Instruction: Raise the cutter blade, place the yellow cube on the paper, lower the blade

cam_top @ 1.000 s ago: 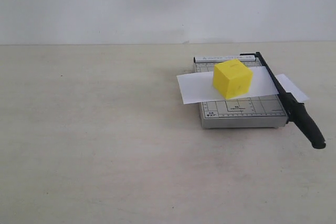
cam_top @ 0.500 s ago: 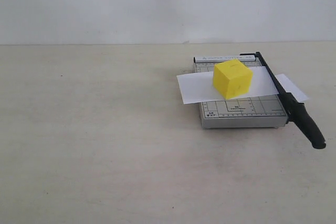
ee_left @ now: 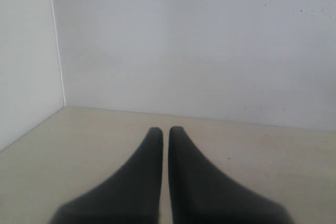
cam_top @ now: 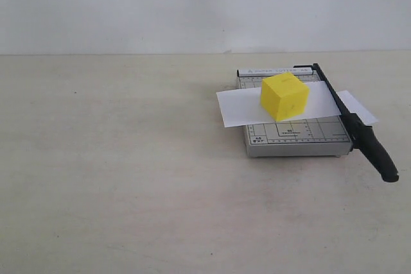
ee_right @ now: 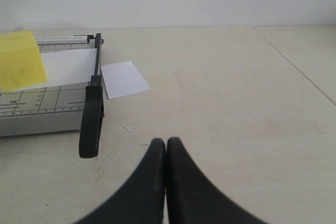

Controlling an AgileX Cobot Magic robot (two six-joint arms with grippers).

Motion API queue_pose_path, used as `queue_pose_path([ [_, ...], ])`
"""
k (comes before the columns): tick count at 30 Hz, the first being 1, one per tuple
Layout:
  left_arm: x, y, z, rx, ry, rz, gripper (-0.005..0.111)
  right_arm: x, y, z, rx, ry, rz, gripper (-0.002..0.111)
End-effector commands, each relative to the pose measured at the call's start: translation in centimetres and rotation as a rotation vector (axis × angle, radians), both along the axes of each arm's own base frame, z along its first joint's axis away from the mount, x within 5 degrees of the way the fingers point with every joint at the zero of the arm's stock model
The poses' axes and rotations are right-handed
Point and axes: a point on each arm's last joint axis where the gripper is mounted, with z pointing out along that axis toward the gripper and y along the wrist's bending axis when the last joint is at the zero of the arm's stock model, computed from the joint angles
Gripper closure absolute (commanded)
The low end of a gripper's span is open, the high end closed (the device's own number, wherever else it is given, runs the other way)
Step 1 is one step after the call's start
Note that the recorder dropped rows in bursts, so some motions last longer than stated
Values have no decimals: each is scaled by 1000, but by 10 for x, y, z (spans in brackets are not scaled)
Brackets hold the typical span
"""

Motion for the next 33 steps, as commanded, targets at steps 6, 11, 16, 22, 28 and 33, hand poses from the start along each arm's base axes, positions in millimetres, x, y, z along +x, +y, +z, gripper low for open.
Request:
queue_pose_path([
  [6,-4,6,1,-3,-25,66,102,0,0,1,-9,-8,-4,109],
  [11,-17,4,22,423,-180,130,102,0,0,1,-9,-8,-4,109],
  [16,-37,-4,67,642,-492,181,102,0,0,1,-9,-8,-4,109],
  [22,-24,-2,-3,34,56,65,102,0,0,1,-9,-8,-4,109],
  [28,-29,-2,-30,-10,256,83,102,0,0,1,-9,-8,-4,109],
  [33,-29,-2,-32,-114,264,93,102,0,0,1,-9,-8,-4,109],
])
